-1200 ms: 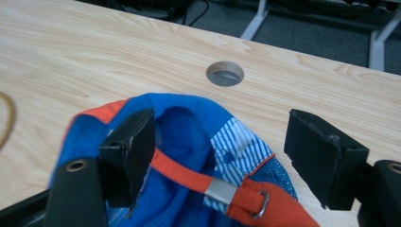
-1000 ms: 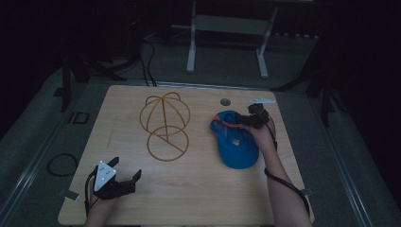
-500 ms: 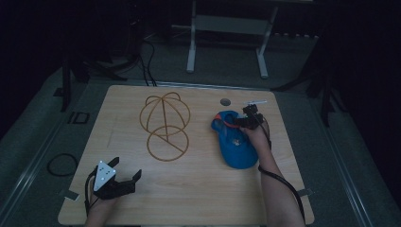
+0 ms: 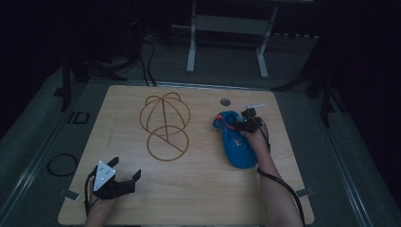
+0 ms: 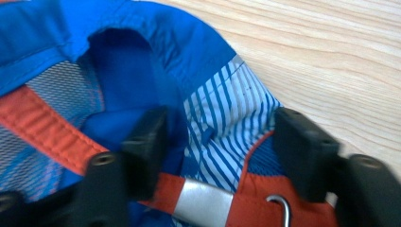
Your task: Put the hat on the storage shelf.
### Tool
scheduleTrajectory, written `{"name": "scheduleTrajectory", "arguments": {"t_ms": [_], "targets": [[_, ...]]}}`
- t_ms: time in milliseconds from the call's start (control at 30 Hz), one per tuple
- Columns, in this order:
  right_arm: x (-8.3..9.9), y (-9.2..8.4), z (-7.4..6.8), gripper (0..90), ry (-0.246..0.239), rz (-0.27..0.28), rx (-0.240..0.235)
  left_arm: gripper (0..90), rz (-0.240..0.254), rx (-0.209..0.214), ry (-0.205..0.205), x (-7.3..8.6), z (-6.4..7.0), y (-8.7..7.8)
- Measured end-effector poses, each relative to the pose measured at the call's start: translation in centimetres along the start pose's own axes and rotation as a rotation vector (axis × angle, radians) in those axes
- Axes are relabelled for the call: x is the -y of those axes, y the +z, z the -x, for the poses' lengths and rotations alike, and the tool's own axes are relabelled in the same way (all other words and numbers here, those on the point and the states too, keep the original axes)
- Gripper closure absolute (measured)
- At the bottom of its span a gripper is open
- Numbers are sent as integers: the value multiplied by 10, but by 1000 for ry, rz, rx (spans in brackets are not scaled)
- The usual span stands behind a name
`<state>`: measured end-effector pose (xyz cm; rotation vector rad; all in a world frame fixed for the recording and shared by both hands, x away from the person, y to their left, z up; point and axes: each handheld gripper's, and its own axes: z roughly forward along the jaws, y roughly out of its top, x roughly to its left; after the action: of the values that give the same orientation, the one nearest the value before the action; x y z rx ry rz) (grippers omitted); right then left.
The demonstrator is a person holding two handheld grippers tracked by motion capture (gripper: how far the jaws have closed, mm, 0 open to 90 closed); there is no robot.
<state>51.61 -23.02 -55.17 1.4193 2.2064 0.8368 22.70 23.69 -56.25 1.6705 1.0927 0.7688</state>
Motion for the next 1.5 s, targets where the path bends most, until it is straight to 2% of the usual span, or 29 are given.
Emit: {"name": "scheduleTrajectory", "arguments": {"t_ms": [167,233,300,400,567,733,933,967,1167,1367,1500], "targets": [[-1,-2,-6,685,-51,-14,-47,55,-12,2,7,0,1,0],[-2,-3,-8,785,-57,-28,-43,55,-12,3,8,-1,1,0],[-2,-4,-12,821,-72,-34,-29,54,-8,1,2,-1,1,-1],[-2,-9,-14,830,-63,-21,-20,54,-10,0,-3,-1,0,-2],[-5,-28,-13,834,-33,54,-42,55,-5,3,-12,-2,-2,-2],[-4,-52,-13,836,-23,133,-72,55,-10,3,-13,-2,0,-1],[-5,-77,-15,838,-29,184,-56,55,-6,0,-12,-3,0,-3],[-5,-77,-15,838,-29,184,-56,55,-7,-4,-12,-3,0,-3],[-4,-109,-19,838,-12,250,-36,54,-4,8,-24,-7,1,-3],[-1,-146,-24,838,-31,334,-41,55,-13,50,-14,-16,9,-3],[0,-168,-29,838,-47,372,-52,55,-30,125,-43,-28,15,-2]]}}
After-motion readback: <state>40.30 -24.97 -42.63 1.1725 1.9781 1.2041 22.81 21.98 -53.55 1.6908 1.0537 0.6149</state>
